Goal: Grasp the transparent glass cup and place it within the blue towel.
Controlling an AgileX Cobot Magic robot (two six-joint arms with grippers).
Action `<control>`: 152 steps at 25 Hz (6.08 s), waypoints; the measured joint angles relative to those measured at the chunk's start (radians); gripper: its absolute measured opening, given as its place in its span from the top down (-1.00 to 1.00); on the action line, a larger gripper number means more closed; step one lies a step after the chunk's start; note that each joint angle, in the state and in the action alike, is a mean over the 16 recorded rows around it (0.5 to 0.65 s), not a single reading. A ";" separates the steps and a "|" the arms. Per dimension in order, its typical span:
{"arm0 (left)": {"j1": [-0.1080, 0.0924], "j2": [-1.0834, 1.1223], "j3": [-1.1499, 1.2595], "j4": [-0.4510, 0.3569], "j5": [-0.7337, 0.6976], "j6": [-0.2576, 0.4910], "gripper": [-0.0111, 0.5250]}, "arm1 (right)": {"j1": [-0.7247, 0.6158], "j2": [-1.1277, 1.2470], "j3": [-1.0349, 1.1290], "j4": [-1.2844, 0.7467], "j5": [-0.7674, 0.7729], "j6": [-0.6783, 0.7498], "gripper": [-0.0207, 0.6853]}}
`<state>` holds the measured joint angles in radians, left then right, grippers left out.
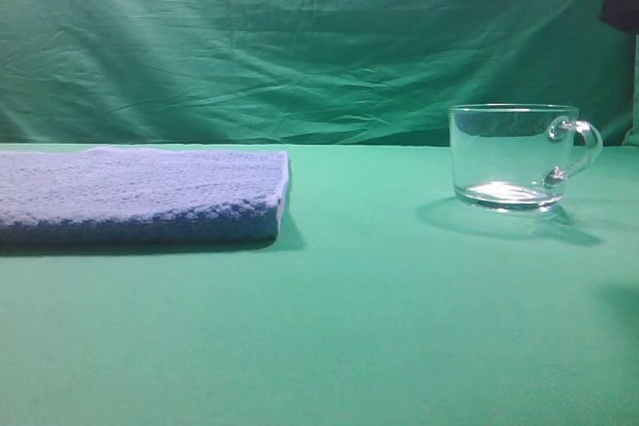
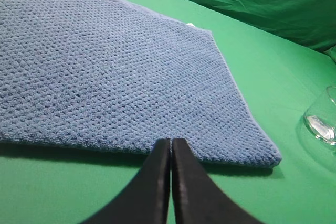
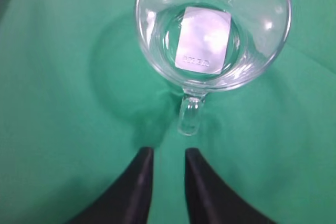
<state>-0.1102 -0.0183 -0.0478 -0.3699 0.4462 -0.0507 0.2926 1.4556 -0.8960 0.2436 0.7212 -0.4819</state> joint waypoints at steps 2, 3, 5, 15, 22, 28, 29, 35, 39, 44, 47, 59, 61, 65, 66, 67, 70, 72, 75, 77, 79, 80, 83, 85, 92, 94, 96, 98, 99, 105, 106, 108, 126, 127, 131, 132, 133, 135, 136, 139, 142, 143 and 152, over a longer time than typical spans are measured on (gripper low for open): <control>0.000 0.000 0.000 0.000 0.000 0.000 0.96 | 0.002 0.025 -0.001 0.001 -0.016 0.001 -0.09; 0.000 0.000 0.000 0.000 0.000 0.000 0.96 | 0.002 0.038 -0.001 0.003 -0.026 0.001 -0.20; 0.000 0.000 0.000 0.000 0.000 0.000 0.96 | 0.002 0.062 -0.001 0.007 -0.049 0.002 -0.39; 0.000 0.000 0.000 0.000 0.000 0.000 0.96 | 0.002 0.177 -0.003 0.025 -0.190 0.009 -0.13; 0.000 0.000 0.000 0.000 0.000 0.000 0.96 | 0.004 0.212 -0.025 0.028 -0.229 0.012 0.48; 0.000 0.000 0.000 0.000 0.000 0.000 0.96 | 0.034 0.218 -0.112 0.036 -0.209 0.013 0.66; 0.000 0.000 0.000 0.000 0.000 0.000 0.96 | 0.044 0.219 -0.133 0.038 -0.204 0.013 0.65; 0.000 0.000 0.000 0.000 0.000 0.000 0.96 | 0.148 0.249 -0.306 0.049 -0.174 0.014 0.65; 0.000 0.000 0.000 0.000 0.000 0.000 0.96 | 0.244 0.310 -0.453 0.055 -0.157 0.014 0.65; 0.000 0.000 0.000 0.000 0.000 -0.001 0.96 | 0.360 0.444 -0.649 0.058 -0.131 0.014 0.65; 0.000 0.000 0.000 0.000 0.000 -0.001 0.96 | 0.414 0.547 -0.766 0.058 -0.110 0.014 0.65; 0.000 0.000 0.000 0.000 0.000 -0.002 0.96 | 0.500 0.848 -1.032 0.052 -0.061 0.014 0.48; 0.000 0.000 0.000 0.000 0.000 -0.002 0.96 | 0.504 0.862 -1.045 0.050 -0.052 0.014 0.33; 0.000 0.000 0.000 0.000 0.000 -0.002 0.96 | 0.506 0.859 -1.065 0.047 -0.016 0.017 0.01; 0.000 0.000 0.000 0.000 0.000 -0.001 0.96 | 0.506 0.852 -1.070 0.047 -0.002 0.020 -0.05; 0.000 0.000 0.000 0.000 0.000 -0.001 0.96 | 0.505 0.843 -1.075 0.046 0.015 0.023 -0.10; 0.000 0.000 0.000 0.000 0.000 -0.001 0.96 | 0.500 0.806 -1.092 0.042 0.074 0.043 -0.13; 0.000 0.000 0.000 0.000 0.000 -0.001 0.96 | 0.493 0.774 -1.103 0.040 0.119 0.065 -0.08; 0.000 0.000 0.000 0.000 0.000 0.000 0.96 | 0.478 0.714 -1.119 0.036 0.191 0.108 0.12; 0.000 0.000 0.000 0.000 0.000 0.000 0.96 | 0.466 0.669 -1.128 0.034 0.240 0.139 0.30; 0.000 0.000 0.000 0.000 0.000 0.000 0.96 | 0.451 0.621 -1.135 0.031 0.290 0.169 0.51; 0.000 0.000 0.000 0.000 0.000 0.000 0.96 | 0.444 0.597 -1.137 0.030 0.315 0.183 0.61; 0.000 0.000 0.000 0.000 0.000 0.000 0.96 | 0.422 0.527 -1.140 0.026 0.382 0.228 0.84; 0.000 0.000 0.000 0.000 0.000 0.000 0.96 | 0.409 0.485 -1.140 0.024 0.420 0.255 0.91; 0.000 0.000 0.000 0.000 0.000 0.000 0.96 | 0.384 0.377 -1.144 0.011 0.514 0.306 0.94; 0.000 0.000 0.000 0.000 0.000 0.000 0.96 | 0.382 0.352 -1.144 -0.001 0.530 0.317 0.94; 0.000 0.000 0.000 0.000 0.000 0.000 0.96 | 0.381 0.326 -1.141 -0.017 0.537 0.332 0.94; 0.000 0.000 0.000 0.000 0.000 0.000 0.96 | 0.381 0.295 -1.132 -0.036 0.540 0.348 0.94; 0.000 0.000 0.000 0.000 0.000 0.000 0.96 | 0.381 0.278 -1.124 -0.046 0.541 0.355 0.94; 0.000 0.000 0.000 0.000 0.000 0.000 0.96 | 0.381 0.120 -1.017 -0.114 0.526 0.397 0.94; 0.000 0.000 0.000 0.000 0.000 0.000 0.96 | 0.381 0.085 -0.989 -0.125 0.518 0.404 0.94; 0.000 0.000 0.000 0.000 0.000 0.000 0.96 | 0.381 0.014 -0.928 -0.144 0.499 0.417 0.94; 0.000 0.000 0.000 0.000 0.000 0.000 0.96 | 0.072 -0.713 -0.135 -0.186 0.045 0.444 0.94; 0.000 0.000 0.000 0.000 0.000 0.000 0.96 | 0.040 -0.748 -0.094 -0.187 0.021 0.444 0.94; 0.000 0.000 0.000 0.000 0.000 0.000 0.96 | -0.077 -0.884 0.065 -0.189 -0.060 0.444 0.94; 0.000 0.000 0.000 0.000 0.000 0.000 0.96 | -0.102 -0.917 0.103 -0.189 -0.078 0.444 0.94; 0.000 0.000 0.000 0.000 0.000 0.000 0.96 | -0.126 -0.951 0.142 -0.190 -0.095 0.444 0.94; 0.000 0.000 0.000 0.000 0.000 0.000 0.96 | -0.167 -1.019 0.218 -0.190 -0.127 0.444 0.94; 0.000 0.000 0.000 0.000 0.000 0.000 0.96 | -0.184 -1.052 0.256 -0.190 -0.142 0.444 0.94; 0.000 0.000 0.000 0.000 0.000 0.000 0.96 | -0.225 -1.151 0.366 -0.191 -0.180 0.444 0.94; 0.000 0.000 0.000 0.000 0.000 0.000 0.96 | -0.252 -1.245 0.474 -0.191 -0.212 0.444 0.94; 0.000 0.000 0.000 0.000 0.000 0.000 0.96 | -0.258 -1.273 0.508 -0.191 -0.221 0.444 0.94; 0.000 0.000 0.000 0.000 0.000 0.000 0.96 | -0.275 -1.440 0.780 -0.191 -0.290 0.444 0.94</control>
<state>-0.1102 -0.0183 -0.0478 -0.3699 0.4462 -0.0507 0.0180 0.0159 -0.1158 0.0526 0.4310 -0.0376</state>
